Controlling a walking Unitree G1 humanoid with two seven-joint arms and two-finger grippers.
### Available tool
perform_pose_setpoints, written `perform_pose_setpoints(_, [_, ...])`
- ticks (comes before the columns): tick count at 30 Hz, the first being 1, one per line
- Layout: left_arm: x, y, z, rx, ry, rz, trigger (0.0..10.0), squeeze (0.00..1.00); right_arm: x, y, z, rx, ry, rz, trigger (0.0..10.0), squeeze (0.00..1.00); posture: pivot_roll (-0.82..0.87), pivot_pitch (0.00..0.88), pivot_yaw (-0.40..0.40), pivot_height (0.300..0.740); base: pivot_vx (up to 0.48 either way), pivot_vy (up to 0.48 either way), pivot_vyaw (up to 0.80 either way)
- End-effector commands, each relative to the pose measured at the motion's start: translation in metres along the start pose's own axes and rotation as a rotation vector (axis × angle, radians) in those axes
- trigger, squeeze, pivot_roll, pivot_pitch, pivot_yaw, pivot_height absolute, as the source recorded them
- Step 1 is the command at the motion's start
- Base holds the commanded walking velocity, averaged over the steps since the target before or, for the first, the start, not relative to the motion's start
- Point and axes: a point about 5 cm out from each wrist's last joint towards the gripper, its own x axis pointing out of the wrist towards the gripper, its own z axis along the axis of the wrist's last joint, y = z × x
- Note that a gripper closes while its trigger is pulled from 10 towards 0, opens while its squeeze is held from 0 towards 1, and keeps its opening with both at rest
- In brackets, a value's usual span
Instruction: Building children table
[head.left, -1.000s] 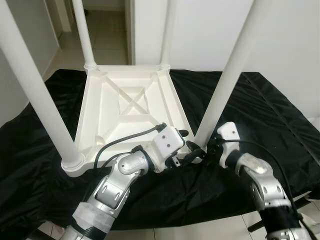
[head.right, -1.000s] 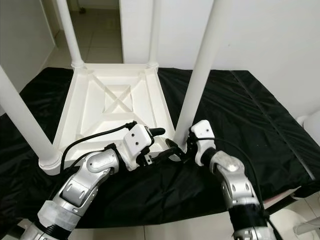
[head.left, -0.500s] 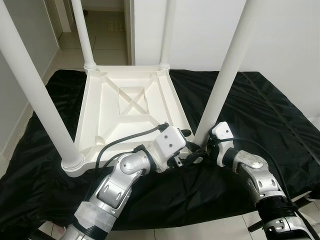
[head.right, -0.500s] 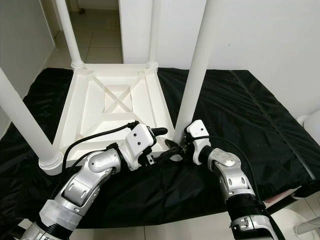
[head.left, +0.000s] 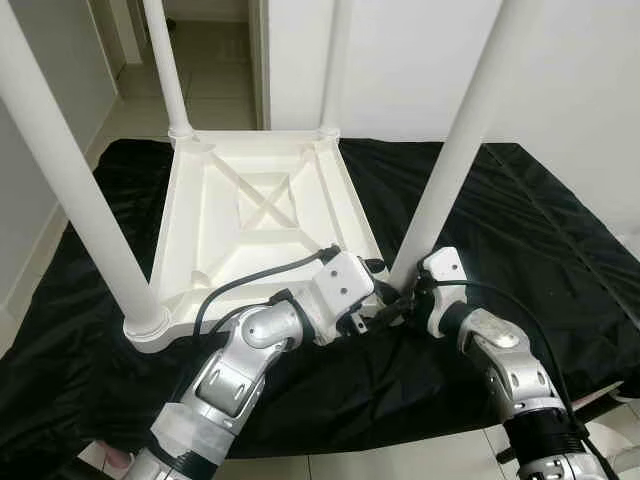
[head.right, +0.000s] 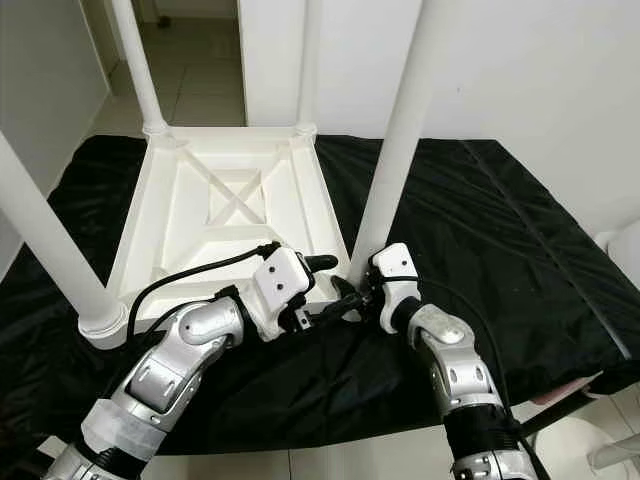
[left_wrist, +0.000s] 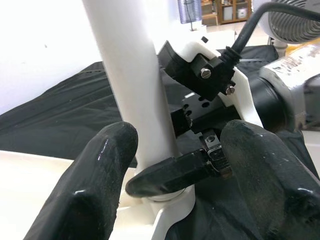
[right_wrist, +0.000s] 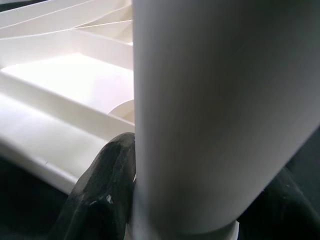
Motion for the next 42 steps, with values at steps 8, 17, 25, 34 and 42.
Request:
perform_pose_setpoints(8, [0.001,-0.004,-0.003,-0.017,0.012,-0.02,10.0,0.0,-0.005,0.015,-0.006,0.105,0.035,-0.225,10.0,0.0,-0.15,0.0,-0.028,0.74,0.0,0.0,0.0])
perform_pose_setpoints(17, [0.0,-0.005,-0.004,-0.015,0.016,-0.024,10.0,0.0,-0.001,0.041,-0.001,0.213,0.013,-0.488,10.0,0.0,-0.14,0.0,-0.031,0.74,0.0,0.0,0.0])
perform_pose_setpoints(25, [-0.005,-0.006,-0.006,-0.024,0.023,-0.025,10.0,0.0,-0.001,0.049,0.008,0.26,-0.01,-0.585,10.0,0.0,-0.14,0.0,-0.038,0.74,0.0,0.0,0.0])
perform_pose_setpoints(34, [-0.018,-0.005,-0.015,-0.037,0.059,-0.021,10.0,0.0,-0.01,0.042,0.008,0.268,-0.023,-0.583,10.0,1.0,-0.13,0.0,-0.047,0.74,0.0,0.0,0.0])
perform_pose_setpoints(42, [-0.027,-0.006,-0.025,-0.057,0.099,-0.012,10.0,0.0,-0.022,0.027,0.009,0.218,-0.064,-0.415,10.0,0.0,-0.13,0.0,-0.037,0.74,0.0,0.0,0.0])
